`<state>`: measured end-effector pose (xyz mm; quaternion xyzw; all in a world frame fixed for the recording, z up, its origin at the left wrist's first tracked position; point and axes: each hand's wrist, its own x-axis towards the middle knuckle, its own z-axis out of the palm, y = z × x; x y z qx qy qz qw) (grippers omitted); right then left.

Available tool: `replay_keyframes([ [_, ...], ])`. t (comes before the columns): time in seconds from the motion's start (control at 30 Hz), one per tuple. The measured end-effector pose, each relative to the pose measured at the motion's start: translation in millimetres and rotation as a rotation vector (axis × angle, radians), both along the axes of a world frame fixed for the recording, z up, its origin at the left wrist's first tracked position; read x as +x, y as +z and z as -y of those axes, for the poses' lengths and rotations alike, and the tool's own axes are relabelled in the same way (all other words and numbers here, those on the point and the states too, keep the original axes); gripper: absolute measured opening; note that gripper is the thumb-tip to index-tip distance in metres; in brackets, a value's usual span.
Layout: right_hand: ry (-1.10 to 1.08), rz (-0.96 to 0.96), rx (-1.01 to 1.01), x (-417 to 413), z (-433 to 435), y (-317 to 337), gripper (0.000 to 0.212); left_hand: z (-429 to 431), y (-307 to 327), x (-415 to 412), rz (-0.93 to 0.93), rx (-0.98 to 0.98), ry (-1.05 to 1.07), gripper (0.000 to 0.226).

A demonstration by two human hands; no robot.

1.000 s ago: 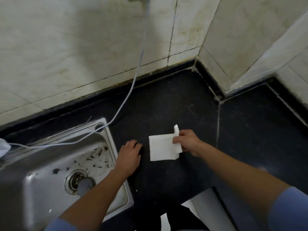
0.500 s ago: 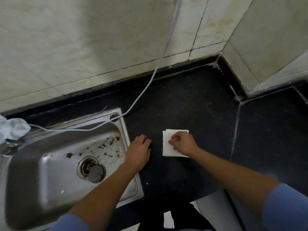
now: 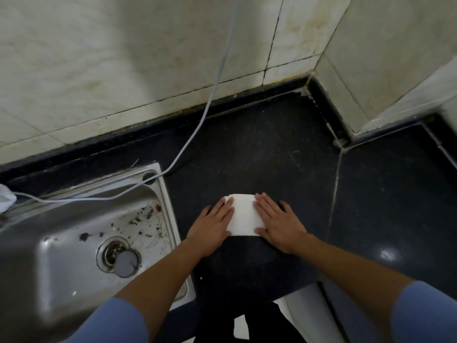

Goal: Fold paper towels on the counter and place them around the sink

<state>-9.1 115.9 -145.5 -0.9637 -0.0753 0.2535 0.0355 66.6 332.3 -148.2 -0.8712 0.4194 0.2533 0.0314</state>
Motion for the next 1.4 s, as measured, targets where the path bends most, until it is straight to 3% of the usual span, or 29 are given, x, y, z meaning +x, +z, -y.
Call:
replay_keyframes([
  [0.2,-0.078,0.044,0.080,52,-1,20,0.054,-7,20,-12,0.021,-0.140,0.228,0.058],
  [0.47,-0.159,-0.234,0.131,97,-26,19,0.043,-62,39,-35,0.165,-0.143,0.464,0.040],
  [0.6,-0.198,-0.209,0.235,88,-31,29,0.028,-77,53,-37,0.186,-0.154,0.515,0.029],
  [0.93,-0.281,0.207,0.202,7,-12,92,0.024,-63,92,-5,0.210,-0.217,0.285,0.032],
  [1.13,-0.481,0.356,0.110,-90,-15,116,0.034,-46,109,-21,0.214,-0.280,0.014,0.031],
  [1.4,-0.811,0.458,-0.043,-258,-10,149,0.031,27,138,-105,0.160,-0.378,-0.367,0.029],
])
